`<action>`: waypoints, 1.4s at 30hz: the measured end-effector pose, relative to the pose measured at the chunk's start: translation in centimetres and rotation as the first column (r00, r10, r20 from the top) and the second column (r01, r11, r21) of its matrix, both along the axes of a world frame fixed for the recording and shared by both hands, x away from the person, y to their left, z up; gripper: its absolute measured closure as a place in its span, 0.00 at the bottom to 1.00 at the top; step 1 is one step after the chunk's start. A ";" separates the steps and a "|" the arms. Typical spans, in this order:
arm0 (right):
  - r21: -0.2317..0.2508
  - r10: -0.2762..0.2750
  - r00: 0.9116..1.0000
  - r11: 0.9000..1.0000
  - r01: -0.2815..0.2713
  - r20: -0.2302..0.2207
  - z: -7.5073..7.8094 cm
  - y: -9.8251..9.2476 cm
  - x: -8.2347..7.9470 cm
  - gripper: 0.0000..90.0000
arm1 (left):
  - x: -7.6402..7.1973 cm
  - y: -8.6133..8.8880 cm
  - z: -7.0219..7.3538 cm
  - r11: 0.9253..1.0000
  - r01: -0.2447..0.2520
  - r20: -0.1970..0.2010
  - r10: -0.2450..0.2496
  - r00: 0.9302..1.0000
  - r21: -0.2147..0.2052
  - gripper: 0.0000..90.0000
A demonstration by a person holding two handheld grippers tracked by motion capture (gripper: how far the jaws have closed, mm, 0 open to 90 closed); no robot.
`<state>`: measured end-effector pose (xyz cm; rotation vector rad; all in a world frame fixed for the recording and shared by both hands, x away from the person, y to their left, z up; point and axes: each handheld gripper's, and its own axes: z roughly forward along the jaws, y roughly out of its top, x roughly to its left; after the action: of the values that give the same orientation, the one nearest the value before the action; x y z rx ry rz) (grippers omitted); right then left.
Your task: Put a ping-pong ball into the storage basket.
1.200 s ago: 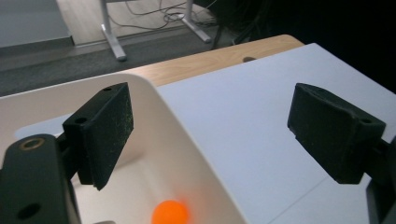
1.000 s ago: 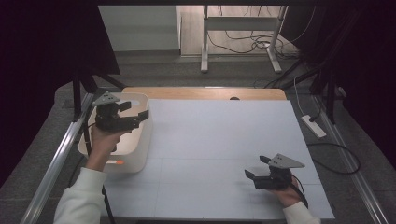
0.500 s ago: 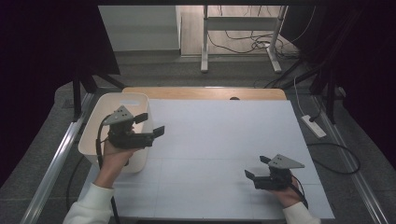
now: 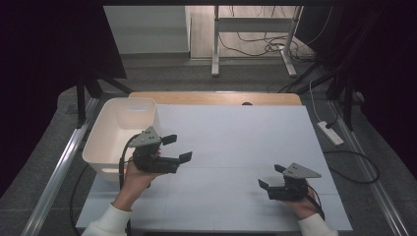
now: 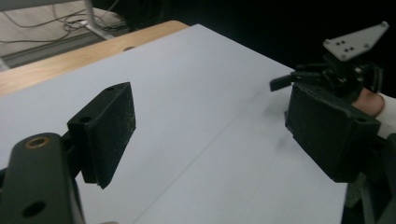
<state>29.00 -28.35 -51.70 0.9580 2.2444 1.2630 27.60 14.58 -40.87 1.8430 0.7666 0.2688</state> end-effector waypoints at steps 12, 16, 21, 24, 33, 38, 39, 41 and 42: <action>0.003 -0.001 1.000 1.000 0.001 0.005 0.0 -0.1 -0.3 0.16 | -2.3 -3.2 -2.9 0.997 0.063 -0.007 -0.062 0.998 0.040 0.19; 0.010 0.007 1.000 1.000 -0.008 0.012 0.1 -0.1 -0.4 0.16 | -2.8 -3.0 -4.6 0.998 0.040 -0.015 -0.040 0.999 0.050 0.20; 0.015 0.012 1.000 1.000 -0.013 0.018 0.2 0.0 -0.5 0.16 | -3.5 -2.0 -6.7 0.998 0.014 -0.014 -0.013 1.000 0.066 0.21; 0.016 0.015 1.000 1.000 -0.016 0.021 0.2 0.0 -0.5 0.16 | -3.7 -1.6 -7.4 0.997 0.009 -0.018 -0.008 1.000 0.078 0.21; 0.016 0.029 0.999 0.999 -0.030 0.017 0.1 0.2 -0.6 0.16 | -4.5 0.9 -10.1 0.996 -0.023 -0.042 0.027 0.999 0.088 0.20; 0.024 0.034 0.999 0.999 -0.034 0.019 0.2 0.2 -0.7 0.16 | -4.5 1.7 -10.7 0.996 -0.042 -0.056 0.047 0.997 0.083 0.20; 0.025 0.035 0.999 0.999 -0.036 0.020 0.2 0.2 -0.7 0.16 | -4.6 2.0 -10.7 0.995 -0.047 -0.057 0.052 0.997 0.084 0.20; 0.025 0.042 0.999 0.999 -0.043 0.022 0.2 0.2 -0.8 0.16 | -4.6 2.4 -10.8 0.995 -0.058 -0.055 0.062 0.997 0.086 0.20; 0.027 0.044 0.999 0.999 -0.045 0.021 0.2 0.2 -0.8 0.16 | -4.6 2.5 -10.9 0.995 -0.061 -0.055 0.066 0.996 0.083 0.20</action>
<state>28.18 -28.15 -51.49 0.9053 2.2502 1.3198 23.01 17.11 -51.77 1.9118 0.8662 0.2922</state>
